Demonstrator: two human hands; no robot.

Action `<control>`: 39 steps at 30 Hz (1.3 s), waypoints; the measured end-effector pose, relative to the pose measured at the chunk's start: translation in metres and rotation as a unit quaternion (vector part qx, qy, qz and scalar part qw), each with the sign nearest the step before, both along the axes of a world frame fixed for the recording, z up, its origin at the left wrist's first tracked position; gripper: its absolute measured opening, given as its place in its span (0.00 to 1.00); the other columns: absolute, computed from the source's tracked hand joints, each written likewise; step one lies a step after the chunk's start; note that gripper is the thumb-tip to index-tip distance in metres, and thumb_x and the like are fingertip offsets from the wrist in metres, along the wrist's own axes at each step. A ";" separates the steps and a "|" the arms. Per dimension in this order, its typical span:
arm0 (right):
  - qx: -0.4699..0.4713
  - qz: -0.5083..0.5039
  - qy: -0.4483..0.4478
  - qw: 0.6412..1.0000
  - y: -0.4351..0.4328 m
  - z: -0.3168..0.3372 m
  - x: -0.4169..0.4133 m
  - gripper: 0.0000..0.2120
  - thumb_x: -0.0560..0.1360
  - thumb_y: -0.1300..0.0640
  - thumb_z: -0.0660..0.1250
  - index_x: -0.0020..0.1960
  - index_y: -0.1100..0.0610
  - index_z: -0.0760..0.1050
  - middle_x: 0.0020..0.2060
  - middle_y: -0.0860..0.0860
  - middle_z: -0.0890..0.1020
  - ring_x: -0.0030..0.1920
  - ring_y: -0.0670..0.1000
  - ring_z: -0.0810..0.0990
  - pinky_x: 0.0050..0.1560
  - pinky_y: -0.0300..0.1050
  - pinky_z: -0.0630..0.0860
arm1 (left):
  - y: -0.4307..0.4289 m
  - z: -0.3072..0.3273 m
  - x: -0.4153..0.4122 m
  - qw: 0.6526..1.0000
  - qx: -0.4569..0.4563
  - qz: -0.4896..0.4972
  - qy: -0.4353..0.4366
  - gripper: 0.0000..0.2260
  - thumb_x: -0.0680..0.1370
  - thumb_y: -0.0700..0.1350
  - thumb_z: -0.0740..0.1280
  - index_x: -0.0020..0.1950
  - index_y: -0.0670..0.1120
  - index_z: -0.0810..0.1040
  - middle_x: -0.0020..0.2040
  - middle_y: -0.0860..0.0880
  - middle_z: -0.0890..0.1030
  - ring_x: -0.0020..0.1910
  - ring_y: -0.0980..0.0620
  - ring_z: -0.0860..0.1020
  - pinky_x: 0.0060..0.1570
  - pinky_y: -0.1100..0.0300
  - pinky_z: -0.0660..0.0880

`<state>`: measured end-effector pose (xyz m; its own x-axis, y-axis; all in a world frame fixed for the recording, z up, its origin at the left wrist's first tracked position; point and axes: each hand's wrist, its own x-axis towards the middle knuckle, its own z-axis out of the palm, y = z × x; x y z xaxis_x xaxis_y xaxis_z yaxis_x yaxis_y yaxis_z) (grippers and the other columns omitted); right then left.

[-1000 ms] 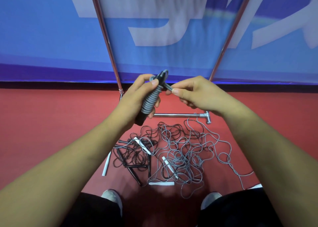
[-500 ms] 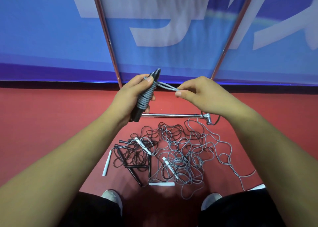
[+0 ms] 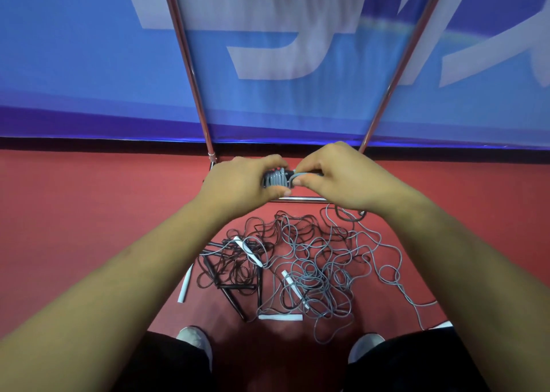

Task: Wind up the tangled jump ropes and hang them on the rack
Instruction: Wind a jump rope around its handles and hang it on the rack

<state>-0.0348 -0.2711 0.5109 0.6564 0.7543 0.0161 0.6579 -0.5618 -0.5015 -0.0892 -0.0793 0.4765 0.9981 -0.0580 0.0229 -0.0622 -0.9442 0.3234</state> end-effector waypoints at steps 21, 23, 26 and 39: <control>0.131 -0.115 0.251 0.952 -0.012 -0.001 0.018 0.12 0.81 0.53 0.65 0.45 0.59 0.81 0.28 0.53 0.73 0.24 0.46 0.66 0.25 0.36 0.65 | -0.018 0.001 -0.008 0.786 -0.607 -0.052 0.106 0.13 0.79 0.53 0.63 0.54 0.44 0.77 0.34 0.42 0.76 0.24 0.46 0.71 0.25 0.60 0.70; 0.108 -0.102 0.271 0.951 -0.012 -0.001 0.017 0.16 0.82 0.49 0.62 0.49 0.61 0.81 0.28 0.52 0.71 0.25 0.48 0.66 0.26 0.37 0.65 | -0.024 0.004 -0.008 0.744 -0.656 -0.048 0.116 0.12 0.81 0.51 0.60 0.53 0.43 0.75 0.35 0.46 0.77 0.24 0.50 0.71 0.23 0.60 0.69; 0.133 -0.099 0.281 0.945 -0.010 -0.003 0.016 0.16 0.84 0.50 0.56 0.52 0.60 0.75 0.26 0.51 0.69 0.25 0.48 0.64 0.26 0.39 0.63 | -0.026 0.007 -0.007 0.673 -0.728 -0.020 0.128 0.14 0.81 0.52 0.56 0.52 0.42 0.74 0.33 0.48 0.76 0.25 0.54 0.72 0.21 0.61 0.69; 0.083 -0.088 0.144 0.982 -0.016 0.001 0.016 0.10 0.81 0.57 0.65 0.59 0.52 0.82 0.28 0.47 0.77 0.24 0.40 0.70 0.26 0.30 0.64 | -0.015 0.004 0.002 0.619 -0.774 0.058 0.119 0.10 0.82 0.51 0.59 0.57 0.45 0.73 0.37 0.46 0.73 0.29 0.51 0.74 0.22 0.60 0.71</control>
